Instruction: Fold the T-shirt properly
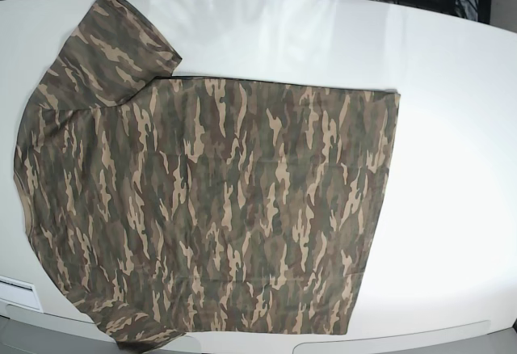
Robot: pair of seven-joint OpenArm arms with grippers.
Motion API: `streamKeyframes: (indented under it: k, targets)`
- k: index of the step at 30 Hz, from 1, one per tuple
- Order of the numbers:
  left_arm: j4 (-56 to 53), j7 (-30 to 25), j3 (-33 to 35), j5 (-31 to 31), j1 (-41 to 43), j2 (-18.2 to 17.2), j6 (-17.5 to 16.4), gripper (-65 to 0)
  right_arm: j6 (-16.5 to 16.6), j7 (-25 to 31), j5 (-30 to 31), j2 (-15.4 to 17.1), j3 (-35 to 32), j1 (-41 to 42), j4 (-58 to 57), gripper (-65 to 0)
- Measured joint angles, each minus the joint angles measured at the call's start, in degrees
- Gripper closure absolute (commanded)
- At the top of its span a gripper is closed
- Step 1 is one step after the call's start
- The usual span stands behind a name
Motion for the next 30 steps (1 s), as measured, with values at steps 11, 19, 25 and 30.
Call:
streamKeyframes:
  k: [11,19,25,30]
  targets:
    - [0.1,0.0,0.0,0.4,0.0,0.0,-0.9,0.0,3.0,0.0,-0.1,0.2,0.0,0.0,0.0,0.0]
    - [0.1,0.0,0.0,0.4,0.0,0.0,-0.9,0.0,3.0,0.0,-0.1,0.2,0.0,0.0,0.0,0.0]
    - [0.7,0.3,0.0,0.4,0.2,0.0,-0.9,0.0,5.1,-0.2,-0.3,0.2,0.0,0.0,0.0,0.0]
    - [7.3,5.7,0.0,3.3,2.5,-1.4,-1.9,0.0,6.6,-2.6,-0.2,0.2,0.0,-3.0,4.2,0.0]
